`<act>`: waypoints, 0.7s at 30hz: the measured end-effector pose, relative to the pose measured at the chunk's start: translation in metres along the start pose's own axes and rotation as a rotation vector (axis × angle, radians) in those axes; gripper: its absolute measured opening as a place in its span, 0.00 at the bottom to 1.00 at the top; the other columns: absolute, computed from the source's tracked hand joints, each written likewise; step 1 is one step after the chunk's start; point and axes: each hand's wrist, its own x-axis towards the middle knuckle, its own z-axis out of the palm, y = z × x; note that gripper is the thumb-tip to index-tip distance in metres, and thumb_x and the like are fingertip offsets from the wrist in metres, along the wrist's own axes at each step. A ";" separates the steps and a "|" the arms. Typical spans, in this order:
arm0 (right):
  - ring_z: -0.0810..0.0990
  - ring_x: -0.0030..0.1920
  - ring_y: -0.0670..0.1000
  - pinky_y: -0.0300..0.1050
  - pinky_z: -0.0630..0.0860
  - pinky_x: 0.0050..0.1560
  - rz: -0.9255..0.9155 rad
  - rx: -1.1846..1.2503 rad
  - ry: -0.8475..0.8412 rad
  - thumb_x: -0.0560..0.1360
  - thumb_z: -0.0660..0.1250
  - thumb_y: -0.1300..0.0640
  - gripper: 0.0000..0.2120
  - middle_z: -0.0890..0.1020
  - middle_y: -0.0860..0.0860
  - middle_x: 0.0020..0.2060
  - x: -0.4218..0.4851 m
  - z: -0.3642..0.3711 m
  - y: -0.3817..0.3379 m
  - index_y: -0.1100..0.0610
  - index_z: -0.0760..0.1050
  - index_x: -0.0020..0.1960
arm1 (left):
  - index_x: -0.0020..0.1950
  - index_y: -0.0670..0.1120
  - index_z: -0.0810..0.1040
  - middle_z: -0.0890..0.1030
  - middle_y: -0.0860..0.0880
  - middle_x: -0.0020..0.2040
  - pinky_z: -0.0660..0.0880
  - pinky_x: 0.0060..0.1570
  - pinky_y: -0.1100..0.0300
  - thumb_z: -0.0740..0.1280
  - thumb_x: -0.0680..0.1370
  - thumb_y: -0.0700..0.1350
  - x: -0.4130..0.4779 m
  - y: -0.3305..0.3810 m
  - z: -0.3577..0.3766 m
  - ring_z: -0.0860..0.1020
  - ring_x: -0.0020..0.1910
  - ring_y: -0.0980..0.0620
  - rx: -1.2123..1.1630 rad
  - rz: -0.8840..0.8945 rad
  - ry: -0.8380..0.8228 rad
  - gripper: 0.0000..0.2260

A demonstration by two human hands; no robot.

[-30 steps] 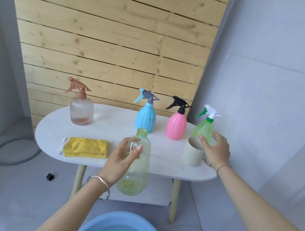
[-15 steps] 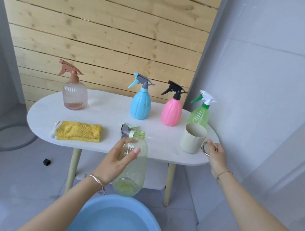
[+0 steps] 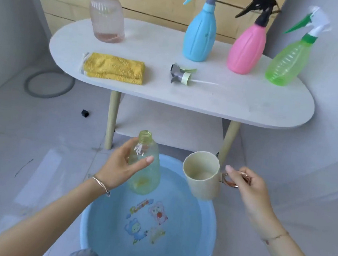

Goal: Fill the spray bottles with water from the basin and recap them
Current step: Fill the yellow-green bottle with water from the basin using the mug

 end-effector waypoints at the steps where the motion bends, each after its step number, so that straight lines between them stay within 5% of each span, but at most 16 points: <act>1: 0.75 0.32 0.44 0.29 0.70 0.35 0.056 -0.048 -0.055 0.73 0.70 0.57 0.16 0.72 0.48 0.26 0.001 0.014 0.017 0.59 0.66 0.33 | 0.60 0.55 0.74 0.80 0.61 0.51 0.73 0.59 0.62 0.68 0.64 0.72 -0.002 -0.009 0.000 0.77 0.56 0.57 0.012 -0.011 0.013 0.31; 5: 0.70 0.30 0.44 0.39 0.62 0.33 0.107 -0.251 -0.213 0.75 0.69 0.55 0.21 0.65 0.42 0.21 0.010 0.052 0.069 0.56 0.62 0.30 | 0.57 0.55 0.73 0.78 0.63 0.50 0.72 0.57 0.67 0.70 0.66 0.68 -0.005 -0.040 0.002 0.77 0.54 0.58 0.034 -0.019 0.036 0.26; 9: 0.68 0.23 0.41 0.37 0.56 0.28 -0.009 -0.482 -0.239 0.74 0.70 0.56 0.23 0.65 0.49 0.23 0.016 0.065 0.095 0.56 0.60 0.29 | 0.59 0.55 0.71 0.78 0.60 0.54 0.68 0.56 0.74 0.68 0.68 0.61 -0.004 -0.067 0.002 0.76 0.54 0.66 0.094 -0.013 0.057 0.22; 16: 0.76 0.33 0.61 0.45 0.57 0.32 -0.032 -0.587 -0.218 0.74 0.71 0.54 0.26 0.60 0.47 0.24 0.024 0.065 0.138 0.52 0.55 0.28 | 0.63 0.48 0.71 0.79 0.54 0.57 0.72 0.60 0.65 0.69 0.68 0.64 -0.006 -0.093 -0.001 0.77 0.59 0.57 0.093 -0.036 0.051 0.29; 21: 0.72 0.30 0.59 0.45 0.57 0.32 -0.053 -0.626 -0.218 0.74 0.70 0.55 0.26 0.59 0.47 0.24 0.022 0.072 0.150 0.52 0.55 0.29 | 0.62 0.48 0.72 0.79 0.54 0.56 0.72 0.62 0.60 0.69 0.69 0.63 -0.008 -0.099 -0.003 0.77 0.59 0.55 0.091 -0.033 0.076 0.28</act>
